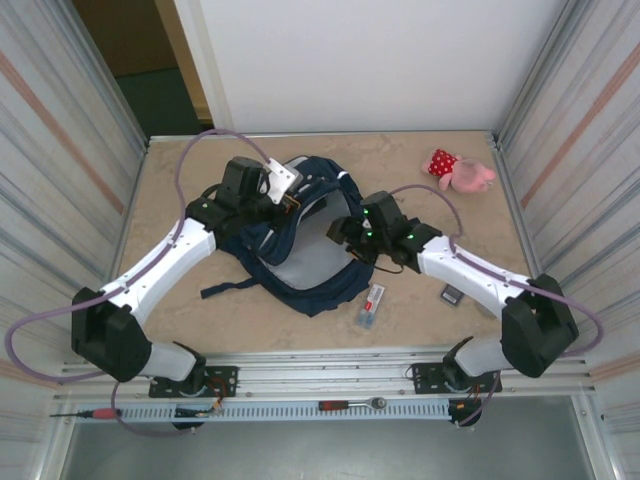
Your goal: Pack books, pencil case, and school supplies into a backpack
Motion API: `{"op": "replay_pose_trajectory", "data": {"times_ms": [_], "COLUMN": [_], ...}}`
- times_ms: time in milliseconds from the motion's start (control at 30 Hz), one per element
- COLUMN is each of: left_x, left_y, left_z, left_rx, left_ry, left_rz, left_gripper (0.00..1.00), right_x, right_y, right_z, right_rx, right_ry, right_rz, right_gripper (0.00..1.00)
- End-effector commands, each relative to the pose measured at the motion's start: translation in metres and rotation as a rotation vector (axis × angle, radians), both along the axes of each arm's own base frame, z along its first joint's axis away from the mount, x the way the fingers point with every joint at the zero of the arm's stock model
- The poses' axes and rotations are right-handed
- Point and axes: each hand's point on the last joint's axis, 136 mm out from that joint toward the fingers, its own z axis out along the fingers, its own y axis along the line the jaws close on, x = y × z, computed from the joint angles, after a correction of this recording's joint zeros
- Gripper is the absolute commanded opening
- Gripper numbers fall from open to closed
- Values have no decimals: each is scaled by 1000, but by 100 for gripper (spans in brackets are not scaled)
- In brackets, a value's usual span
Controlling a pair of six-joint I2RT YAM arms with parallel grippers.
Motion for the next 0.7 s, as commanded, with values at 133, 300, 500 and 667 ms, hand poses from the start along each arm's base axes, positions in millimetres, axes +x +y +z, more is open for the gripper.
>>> {"op": "replay_pose_trajectory", "data": {"times_ms": [133,300,500,667], "left_x": [-5,-7,-5,-6], "left_y": [3,-1,-6,-7], "left_z": [5,5,4,7], "left_rx": [-24,-36,-40,-40], "left_ry": [-8,-6,-3,-11], "left_rz": [19,10,-1,-3], "left_gripper": [0,0,0,0], "right_x": [-89,-130,-143,-144], "right_y": [-108,-124,-96,-74], "right_z": [-36,-51,-72,-91], "right_rx": [-393,-461,-481,-504], "right_ry": [306,419,456,470], "right_rz": [60,94,172,251], "right_gripper": [69,72,77,78]}}
